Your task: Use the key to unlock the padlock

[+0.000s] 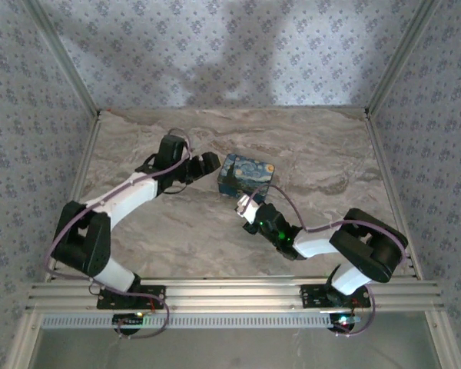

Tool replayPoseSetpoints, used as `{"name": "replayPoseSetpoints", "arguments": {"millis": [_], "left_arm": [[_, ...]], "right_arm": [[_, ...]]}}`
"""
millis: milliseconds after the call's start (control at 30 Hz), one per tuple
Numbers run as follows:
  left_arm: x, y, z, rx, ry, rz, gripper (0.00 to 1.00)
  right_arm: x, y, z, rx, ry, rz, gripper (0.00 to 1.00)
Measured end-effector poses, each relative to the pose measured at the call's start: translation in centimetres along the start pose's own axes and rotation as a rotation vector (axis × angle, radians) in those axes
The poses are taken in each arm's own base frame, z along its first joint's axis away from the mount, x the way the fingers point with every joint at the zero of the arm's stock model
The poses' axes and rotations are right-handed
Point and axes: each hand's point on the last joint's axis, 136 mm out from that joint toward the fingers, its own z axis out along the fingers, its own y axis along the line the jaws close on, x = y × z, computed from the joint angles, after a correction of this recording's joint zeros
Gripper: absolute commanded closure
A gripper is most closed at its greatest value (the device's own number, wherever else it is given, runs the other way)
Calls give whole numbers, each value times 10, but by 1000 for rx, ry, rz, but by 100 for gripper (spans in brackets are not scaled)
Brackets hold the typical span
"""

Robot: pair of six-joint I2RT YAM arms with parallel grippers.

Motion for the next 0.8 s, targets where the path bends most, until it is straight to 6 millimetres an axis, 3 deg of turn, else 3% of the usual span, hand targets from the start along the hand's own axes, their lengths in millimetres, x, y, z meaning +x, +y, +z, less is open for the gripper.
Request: {"name": "replayPoseSetpoints", "arguments": {"millis": [467, 800], "left_arm": [[-16, 9, 64, -56, 165, 135, 22], [-11, 23, 90, -81, 231, 130, 32]], "right_arm": [[2, 5, 3, 0, 11, -3, 100], [2, 6, 4, -3, 12, -1, 100]]}}
